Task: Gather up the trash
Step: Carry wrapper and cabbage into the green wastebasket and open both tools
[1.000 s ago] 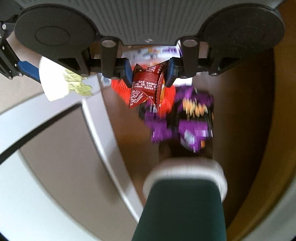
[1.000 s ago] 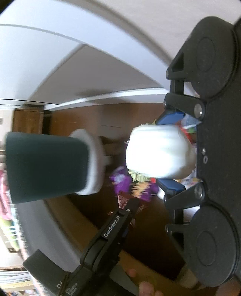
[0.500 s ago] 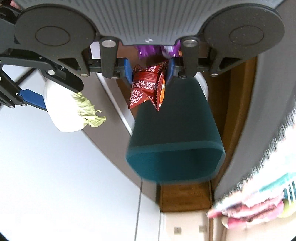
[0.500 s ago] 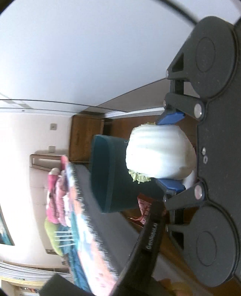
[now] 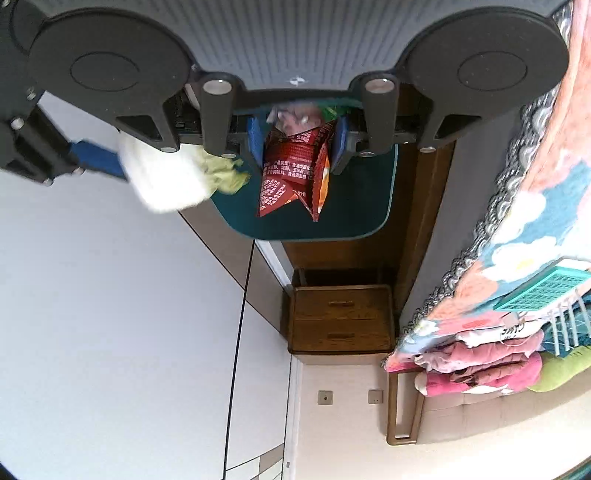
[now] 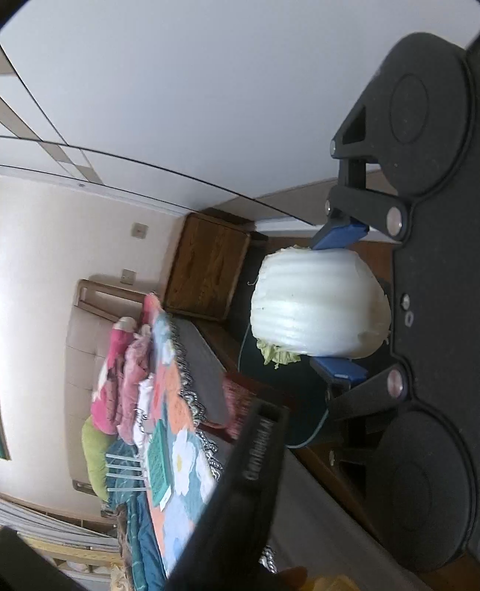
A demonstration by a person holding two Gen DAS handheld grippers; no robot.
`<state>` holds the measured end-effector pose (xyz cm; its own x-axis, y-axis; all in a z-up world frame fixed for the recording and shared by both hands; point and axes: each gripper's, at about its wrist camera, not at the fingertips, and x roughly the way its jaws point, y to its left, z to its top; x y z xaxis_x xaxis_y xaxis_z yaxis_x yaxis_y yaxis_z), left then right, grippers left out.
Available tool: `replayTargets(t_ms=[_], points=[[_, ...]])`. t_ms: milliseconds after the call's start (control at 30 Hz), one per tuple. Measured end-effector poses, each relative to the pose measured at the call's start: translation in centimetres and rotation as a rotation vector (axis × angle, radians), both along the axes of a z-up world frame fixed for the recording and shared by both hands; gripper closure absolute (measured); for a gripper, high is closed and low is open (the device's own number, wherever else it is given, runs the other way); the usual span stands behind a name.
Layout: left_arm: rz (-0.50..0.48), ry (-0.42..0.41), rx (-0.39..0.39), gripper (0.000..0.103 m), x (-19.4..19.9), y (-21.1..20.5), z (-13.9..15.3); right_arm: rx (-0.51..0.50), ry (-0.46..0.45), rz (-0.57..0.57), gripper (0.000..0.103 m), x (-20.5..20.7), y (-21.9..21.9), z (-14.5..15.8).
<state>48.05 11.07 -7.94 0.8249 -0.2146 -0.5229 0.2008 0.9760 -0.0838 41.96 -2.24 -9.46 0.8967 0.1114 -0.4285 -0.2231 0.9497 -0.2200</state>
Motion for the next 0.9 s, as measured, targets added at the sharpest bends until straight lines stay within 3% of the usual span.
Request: replayTargets(t_ms=[433,733,900], points=[[0.011,0.146,0.060,0.067,9.0,0.8,-5.4,-0.022,0.139,-0.049,0.044,6.1,1.8,-3.4],[-0.015,0.223,0.164,0.067,10.7,-0.8,-8.1,0.000,0.232,-0.061,0.042,8.3,2.0,-5.5],[-0.029,0.258,0.154,0.067,11.2,-0.8,-8.7,-0.010,0.228,-0.076,0.038,8.3,1.9,-5.8]])
